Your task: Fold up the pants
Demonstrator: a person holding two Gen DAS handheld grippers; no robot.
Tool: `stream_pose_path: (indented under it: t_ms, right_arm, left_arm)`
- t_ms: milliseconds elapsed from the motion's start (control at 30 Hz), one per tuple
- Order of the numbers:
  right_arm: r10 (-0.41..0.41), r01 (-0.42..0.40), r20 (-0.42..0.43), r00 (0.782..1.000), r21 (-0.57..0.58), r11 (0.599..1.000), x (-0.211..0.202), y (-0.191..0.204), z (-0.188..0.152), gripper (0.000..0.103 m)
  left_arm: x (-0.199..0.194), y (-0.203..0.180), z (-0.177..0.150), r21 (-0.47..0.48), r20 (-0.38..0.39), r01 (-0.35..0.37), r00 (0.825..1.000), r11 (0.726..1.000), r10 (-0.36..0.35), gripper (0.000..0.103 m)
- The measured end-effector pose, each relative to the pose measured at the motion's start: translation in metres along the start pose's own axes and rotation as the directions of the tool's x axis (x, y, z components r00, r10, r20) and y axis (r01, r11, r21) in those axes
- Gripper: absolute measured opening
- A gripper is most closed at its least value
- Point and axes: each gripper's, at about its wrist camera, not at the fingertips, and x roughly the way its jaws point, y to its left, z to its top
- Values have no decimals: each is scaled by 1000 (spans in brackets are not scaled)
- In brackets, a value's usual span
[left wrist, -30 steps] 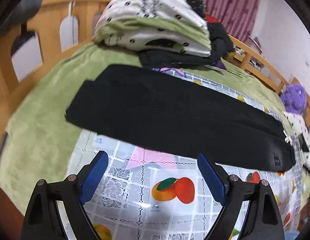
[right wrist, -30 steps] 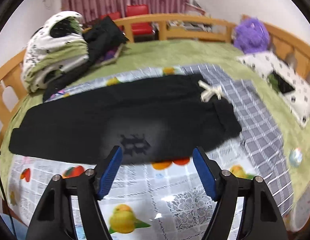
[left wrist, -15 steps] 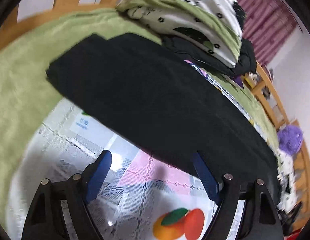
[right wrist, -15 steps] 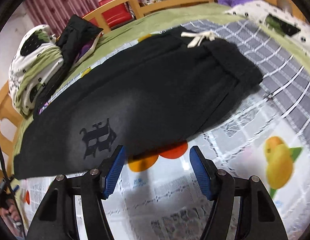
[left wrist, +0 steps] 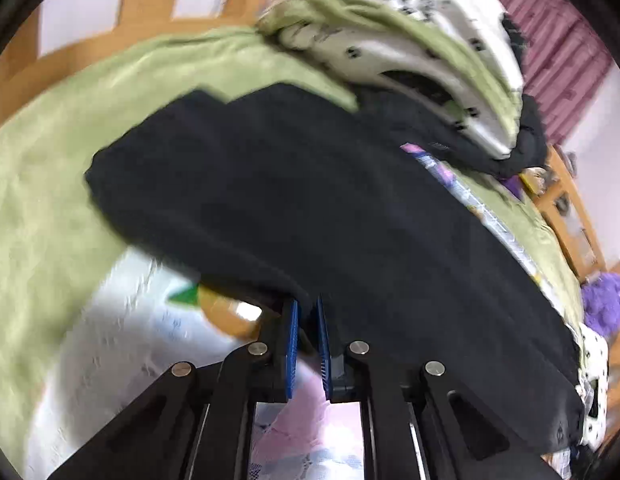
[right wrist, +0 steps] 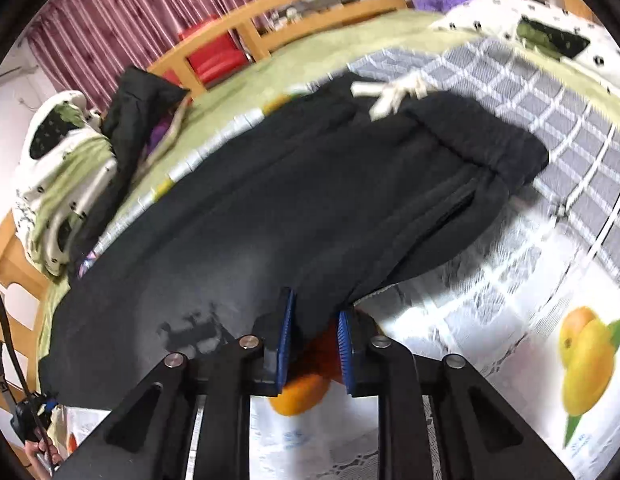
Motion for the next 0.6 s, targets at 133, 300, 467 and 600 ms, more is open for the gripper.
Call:
stream_pose_path:
  t_ms: [133, 300, 467, 600]
  right_arm:
    - [6, -1, 53, 999, -99, 995, -15, 28, 24, 18]
    - [54, -38, 105, 993, -153, 988, -17, 59, 70, 16]
    - [51, -25, 142, 989, -178, 984, 14, 80, 126, 16]
    - [10, 16, 140, 990, -183, 983, 59, 96, 162, 18]
  left_arm:
    - [-26, -23, 19, 102, 88, 19, 996, 995, -29, 9]
    - [-36, -57, 59, 172, 161, 27, 985, 985, -55, 9]
    - [-7, -87, 100, 211, 244, -21, 969, 977, -32, 9]
    - [34, -105, 115, 208, 252, -44, 968, 977, -10, 9]
